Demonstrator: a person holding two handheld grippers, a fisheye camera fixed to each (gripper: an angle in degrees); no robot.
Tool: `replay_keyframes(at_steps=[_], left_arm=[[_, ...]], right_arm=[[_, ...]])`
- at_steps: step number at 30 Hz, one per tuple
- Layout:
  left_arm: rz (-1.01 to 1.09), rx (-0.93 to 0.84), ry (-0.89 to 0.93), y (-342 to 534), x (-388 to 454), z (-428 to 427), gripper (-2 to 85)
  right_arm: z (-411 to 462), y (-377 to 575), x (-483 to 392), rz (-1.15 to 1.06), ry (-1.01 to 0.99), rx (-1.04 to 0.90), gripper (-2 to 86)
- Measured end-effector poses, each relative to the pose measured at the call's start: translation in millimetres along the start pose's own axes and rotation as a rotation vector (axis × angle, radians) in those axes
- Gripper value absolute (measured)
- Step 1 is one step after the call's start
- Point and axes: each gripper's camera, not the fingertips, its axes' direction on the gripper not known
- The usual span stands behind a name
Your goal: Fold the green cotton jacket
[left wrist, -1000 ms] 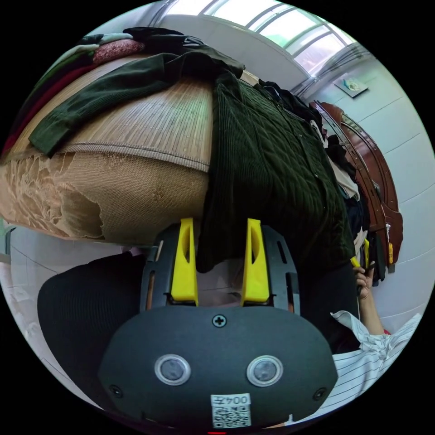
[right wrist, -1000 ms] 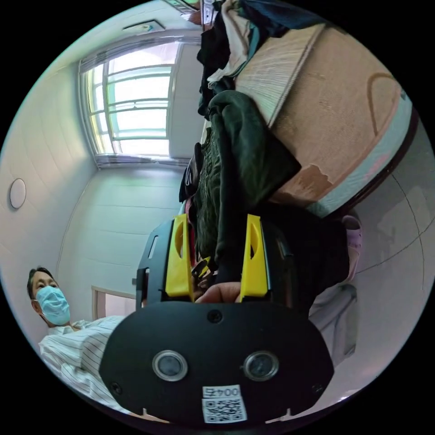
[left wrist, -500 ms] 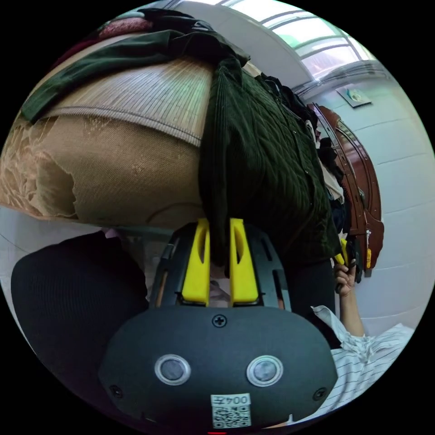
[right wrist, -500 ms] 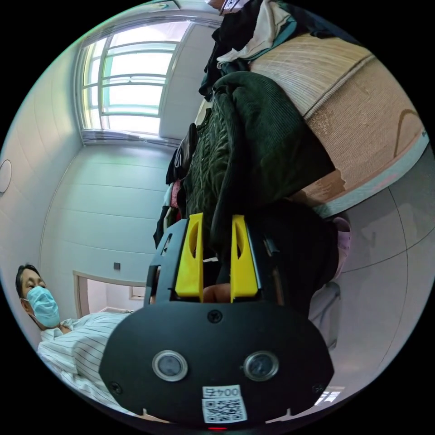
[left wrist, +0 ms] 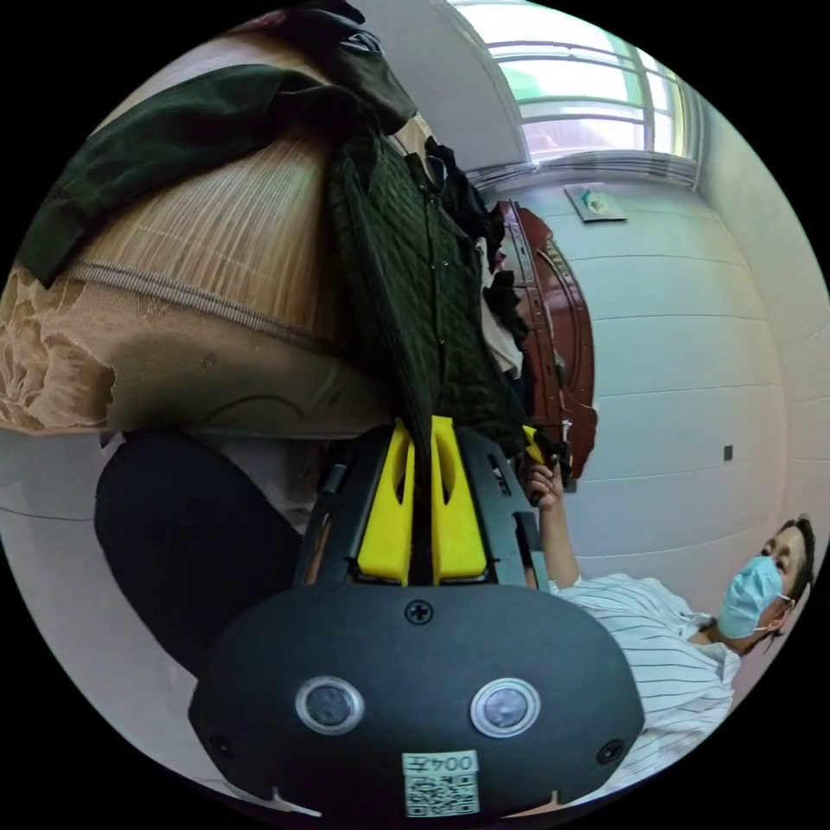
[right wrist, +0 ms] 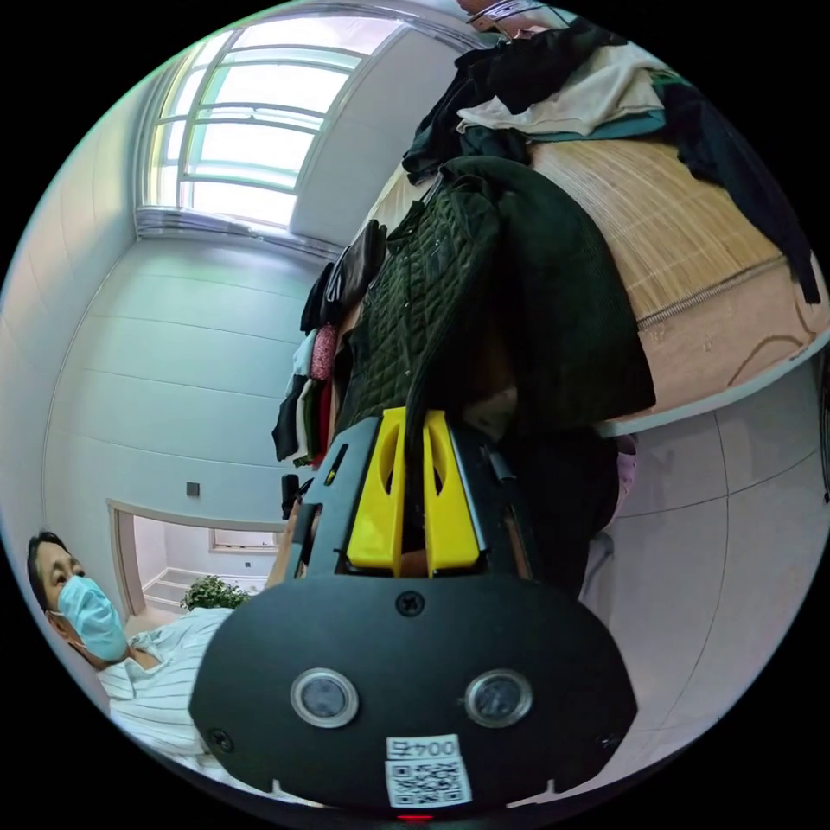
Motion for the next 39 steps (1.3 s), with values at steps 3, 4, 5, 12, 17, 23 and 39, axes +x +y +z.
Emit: replay_keyframes(at_steps=[3, 4, 5, 12, 17, 23, 39], left_arm=[[0.015, 0.005, 0.004, -1.2, 11.4, -12.8, 4.1], [0.023, 0.003, -0.015, -1.2, 16.0, -16.2, 4.0], [0.027, 0.002, -0.029, -0.6, 20.2, -18.9, 4.0], [0.097, -0.057, -0.122, 20.4, 30.2, -18.1, 3.9], [0.001, -0.049, -0.189, 61.9, -22.8, 1.6, 5.8], [0.128, 0.161, -0.508, 98.5, -6.3, 4.7, 7.1], [0.629, -0.079, -1.055, 25.0, 1.1, 354.3, 0.1]], right_arm=[[8.2, -8.0, -17.2, 0.005, -0.008, -0.027, 4.2], [11.8, -9.8, -22.0, 0.012, -0.007, -0.036, 4.2], [15.5, -10.4, -26.3, 0.019, -0.007, -0.04, 4.2], [52.7, 25.0, -45.2, -0.005, 0.027, -0.077, 4.1], [100.8, 81.1, -11.5, 0.051, 0.211, -0.085, 4.8], [153.9, 107.6, -72.3, -0.273, 0.718, 0.096, 7.0], [456.6, 1.9, -70.0, -0.438, 0.926, -0.162, -0.7]])
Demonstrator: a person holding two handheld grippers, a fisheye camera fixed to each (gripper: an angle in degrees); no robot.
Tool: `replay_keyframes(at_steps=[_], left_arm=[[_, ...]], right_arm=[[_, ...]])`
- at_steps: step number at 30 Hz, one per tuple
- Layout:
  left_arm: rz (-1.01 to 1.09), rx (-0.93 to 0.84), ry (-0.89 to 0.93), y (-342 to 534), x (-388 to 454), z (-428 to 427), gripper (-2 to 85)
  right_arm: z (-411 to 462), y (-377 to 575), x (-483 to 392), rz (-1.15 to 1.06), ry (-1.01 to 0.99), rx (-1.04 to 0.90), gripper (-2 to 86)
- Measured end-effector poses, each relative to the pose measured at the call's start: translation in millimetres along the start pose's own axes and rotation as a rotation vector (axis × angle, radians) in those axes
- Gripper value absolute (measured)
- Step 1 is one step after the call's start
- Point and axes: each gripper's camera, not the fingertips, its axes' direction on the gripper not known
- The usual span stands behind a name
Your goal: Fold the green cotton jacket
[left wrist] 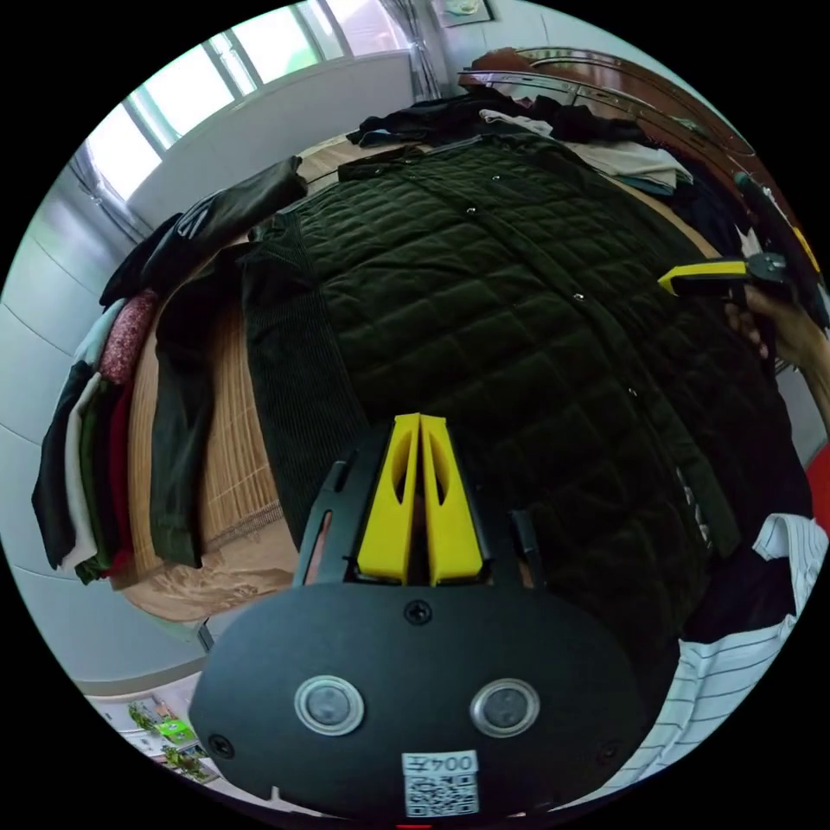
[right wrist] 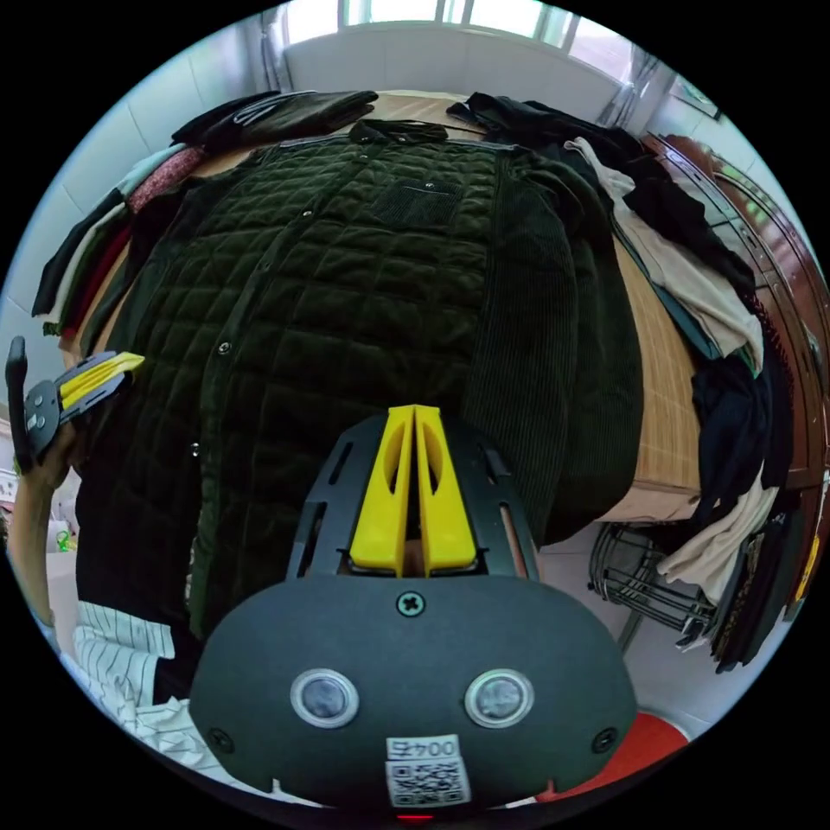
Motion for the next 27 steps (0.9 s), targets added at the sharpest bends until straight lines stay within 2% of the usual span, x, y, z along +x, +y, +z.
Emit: replay_keyframes(at_steps=[3, 6, 10, 14, 17, 20, 23, 27], left_arm=[[0.003, 0.016, 0.028, -1.1, 2.6, 17.5, 0.2], [-0.054, 0.024, 0.133, -5.6, -10.9, 35.6, 0.3], [-0.16, 0.07, 0.22, -4.1, -34.8, 47.0, 1.0], [-0.54, 0.185, 0.005, 37.2, -107.5, 36.6, 4.4], [-0.492, 0.063, -0.187, 47.8, -147.7, 59.0, 9.0], [-0.452, -0.045, -0.227, 44.9, -178.0, 89.0, 12.2], [-0.387, -0.044, -0.306, 31.7, -186.1, 108.0, 14.2], [-0.319, -0.068, -0.313, 18.1, -194.5, 135.4, 14.2]], right_arm=[[10.5, -3.9, -13.7, -0.046, 0.016, -0.007, -0.7], [18.8, -7.4, -24.8, -0.055, 0.032, -0.008, -0.7], [30.9, -2.8, -58.4, -0.133, 0.188, 0.016, -0.7], [38.9, -2.0, -69.8, -0.132, 0.233, 0.026, -0.7], [37.7, -2.7, -54.6, -0.083, 0.144, 0.033, -0.8], [36.4, -2.3, -32.6, -0.021, 0.019, 0.039, -0.9], [36.1, -0.8, -13.9, 0.024, -0.08, 0.041, -0.9], [34.3, 0.7, -12.3, 0.018, -0.065, 0.041, -0.8]])
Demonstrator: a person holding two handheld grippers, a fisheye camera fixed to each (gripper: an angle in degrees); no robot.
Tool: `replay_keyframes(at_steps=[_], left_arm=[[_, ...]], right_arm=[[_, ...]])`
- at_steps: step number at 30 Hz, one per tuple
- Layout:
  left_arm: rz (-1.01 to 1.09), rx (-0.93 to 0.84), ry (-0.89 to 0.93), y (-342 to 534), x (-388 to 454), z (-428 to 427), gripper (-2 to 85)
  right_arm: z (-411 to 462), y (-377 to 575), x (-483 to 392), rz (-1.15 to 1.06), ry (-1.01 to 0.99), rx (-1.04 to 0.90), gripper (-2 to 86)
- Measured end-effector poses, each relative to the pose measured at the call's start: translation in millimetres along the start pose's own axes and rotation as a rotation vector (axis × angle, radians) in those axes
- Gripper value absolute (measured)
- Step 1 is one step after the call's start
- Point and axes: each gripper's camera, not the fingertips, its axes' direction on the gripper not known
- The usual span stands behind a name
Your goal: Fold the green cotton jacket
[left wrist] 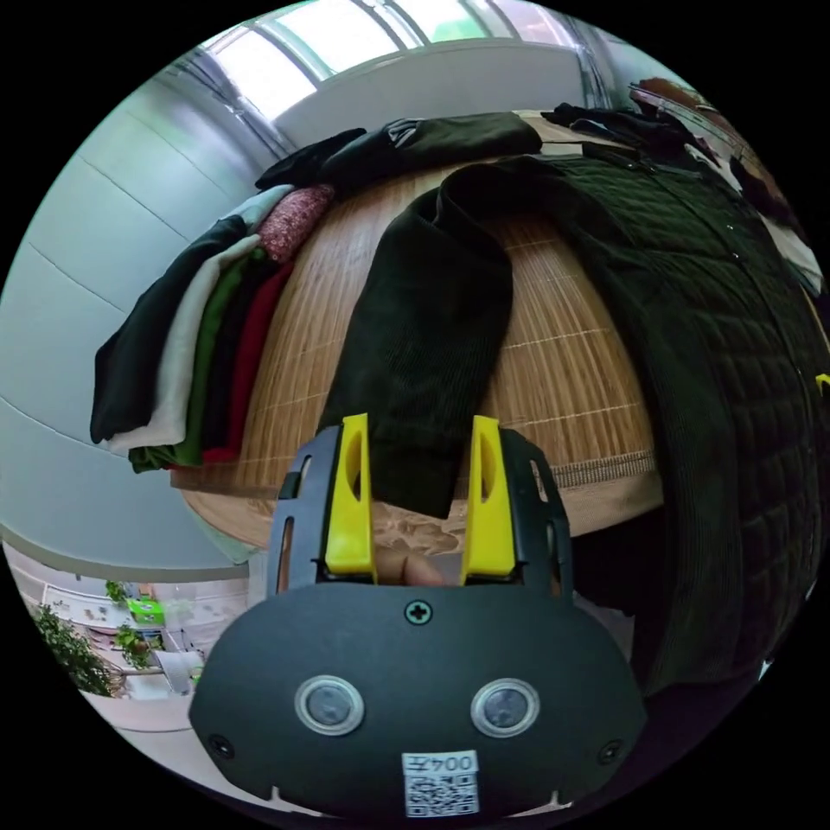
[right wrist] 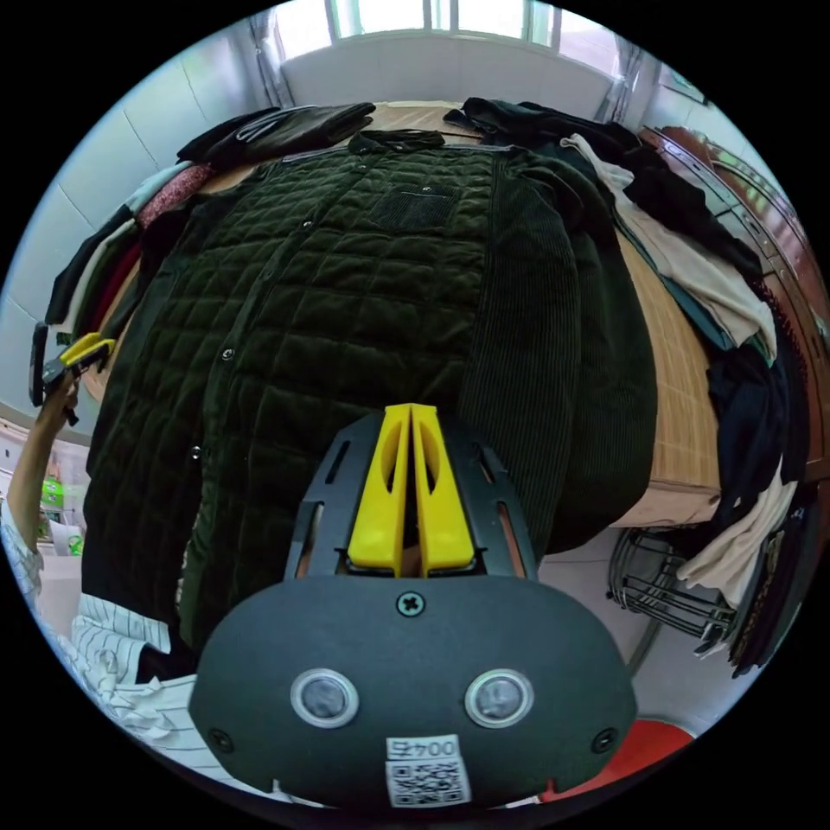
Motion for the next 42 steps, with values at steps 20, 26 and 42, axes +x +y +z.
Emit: replay_keyframes(at_steps=[20, 26, 42], left_arm=[[-0.008, -0.154, -0.416, -80.4, -188.5, 46.9, 9.1], [-0.215, 0.199, -0.102, -86.1, -197.1, -9.0, 8.5], [0.185, 0.09, 0.467, -89.6, 137.0, 67.7, 2.3]], right_arm=[[-48.8, 17.9, 40.5, -0.055, 0.088, -0.001, -0.6], [-77.1, 26.2, 77.5, -0.033, 0.04, 0.003, -0.5], [-224.7, 179.8, 334.9, 0.584, -0.346, 0.396, 12.0]])
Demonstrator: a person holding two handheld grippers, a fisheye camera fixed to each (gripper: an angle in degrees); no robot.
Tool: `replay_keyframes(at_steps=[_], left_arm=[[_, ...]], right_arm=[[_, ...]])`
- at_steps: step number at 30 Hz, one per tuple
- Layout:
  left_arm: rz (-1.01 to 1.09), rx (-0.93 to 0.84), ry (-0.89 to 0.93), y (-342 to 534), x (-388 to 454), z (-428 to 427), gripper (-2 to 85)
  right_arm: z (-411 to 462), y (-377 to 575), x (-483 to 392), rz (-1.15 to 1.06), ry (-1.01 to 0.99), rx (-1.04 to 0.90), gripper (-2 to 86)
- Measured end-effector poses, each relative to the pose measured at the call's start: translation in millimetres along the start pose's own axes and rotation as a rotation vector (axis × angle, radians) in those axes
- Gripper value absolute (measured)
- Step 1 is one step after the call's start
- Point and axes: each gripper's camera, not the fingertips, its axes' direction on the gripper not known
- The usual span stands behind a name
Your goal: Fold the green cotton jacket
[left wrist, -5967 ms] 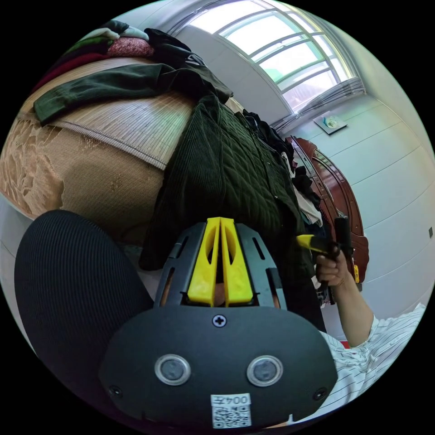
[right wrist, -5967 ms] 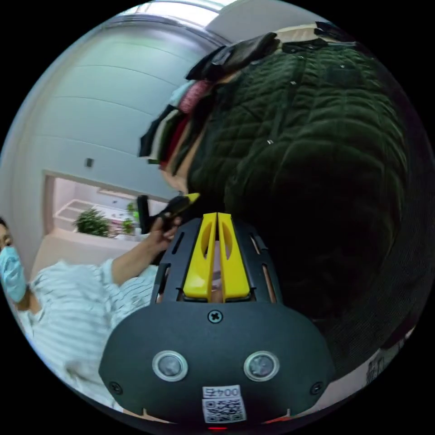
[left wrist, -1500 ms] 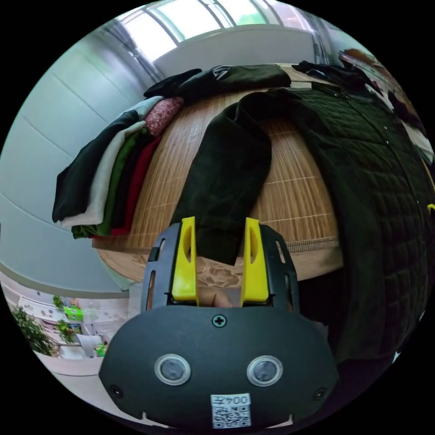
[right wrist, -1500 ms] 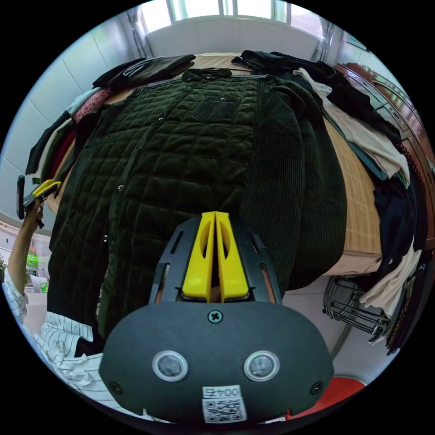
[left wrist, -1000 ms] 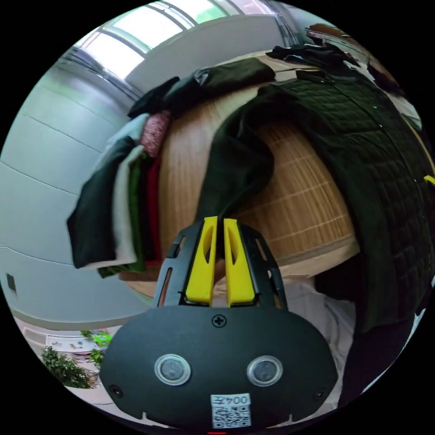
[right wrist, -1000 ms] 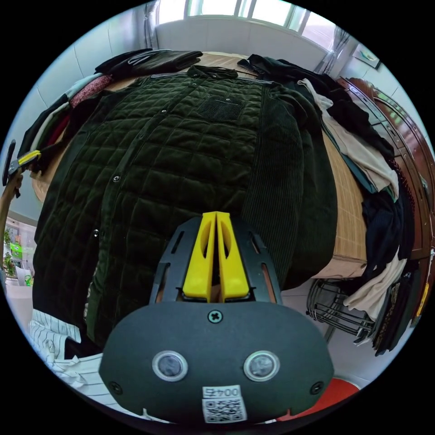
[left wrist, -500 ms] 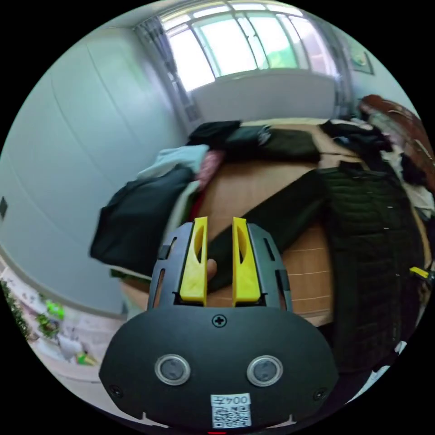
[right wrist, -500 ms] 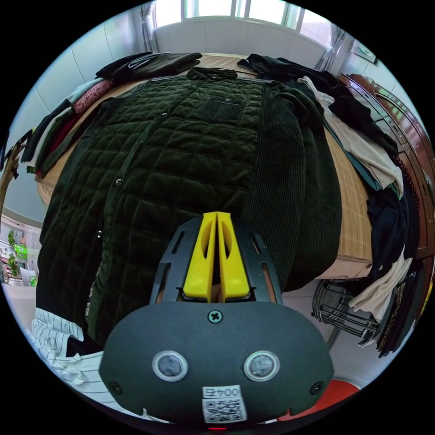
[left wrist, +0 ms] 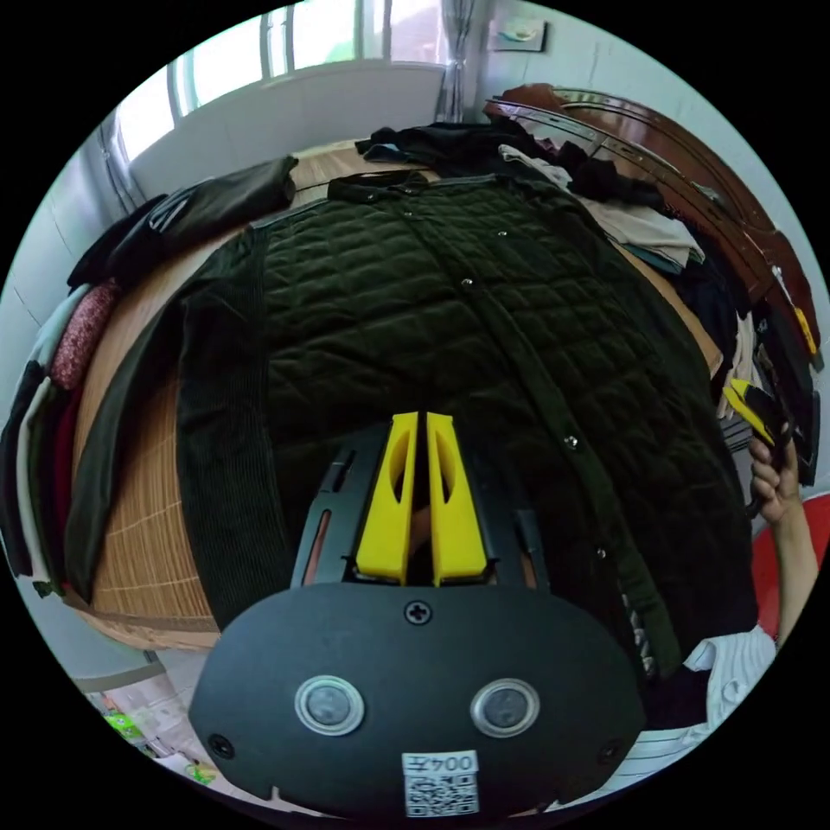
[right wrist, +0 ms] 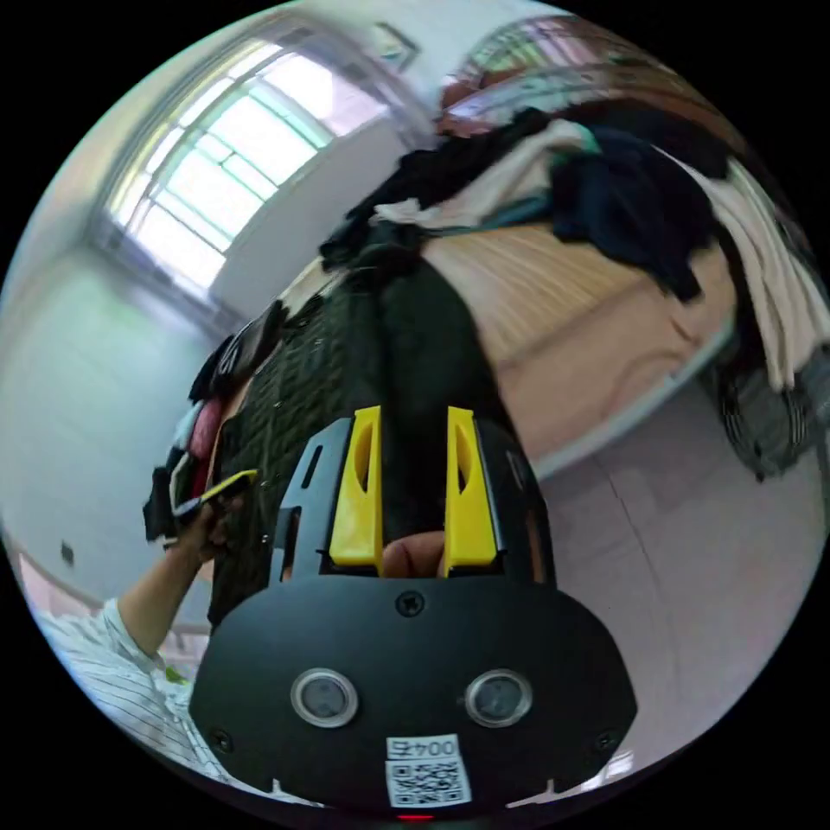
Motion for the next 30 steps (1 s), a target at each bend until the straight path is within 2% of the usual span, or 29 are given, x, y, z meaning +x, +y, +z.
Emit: replay_keyframes(at_steps=[4, 6, 8, 11, 14, 18, 21, 26, 30], left_arm=[[0.02, -0.028, -0.036, 2.3, -5.7, 4.5, 2.0], [0.021, -0.037, -0.055, 3.2, -7.9, 7.4, 1.9], [0.025, -0.037, -0.079, 6.5, -11.1, 10.3, 1.8], [0.014, -0.047, -0.081, 8.7, -20.0, 14.8, 1.7], [-0.002, -0.077, -0.084, 6.0, -27.9, 19.1, 1.7], [0.018, -0.093, -0.134, 6.4, -28.4, 23.9, 1.6], [0.025, -0.099, -0.174, 7.5, -28.8, 28.4, 1.5], [0.067, -0.106, -0.205, 9.2, -35.5, 34.9, 1.3], [0.046, -0.095, -0.176, 11.3, -48.7, 36.5, 1.2]], right_arm=[[-17.3, 24.2, 107.8, 0.318, -0.102, -0.055, 13.6], [-12.2, 35.4, 140.7, 0.444, -0.266, -0.062, 14.1], [-0.1, 48.7, 171.2, 0.59, -0.616, -0.022, 14.5], [5.2, 48.5, 180.7, 0.632, -0.832, 0.014, 11.3], [-2.3, 38.1, 183.2, 0.625, -0.881, -0.004, 2.0], [-43.1, 21.0, 179.4, 0.613, -0.81, 0.038, 0.0], [-98.3, -19.5, 164.2, 0.513, -0.635, 0.06, -0.4], [-205.2, -158.8, 114.8, 0.223, -0.202, 0.12, -0.4], [-238.8, -243.1, 65.4, 0.063, 0.142, 0.091, -0.1]])
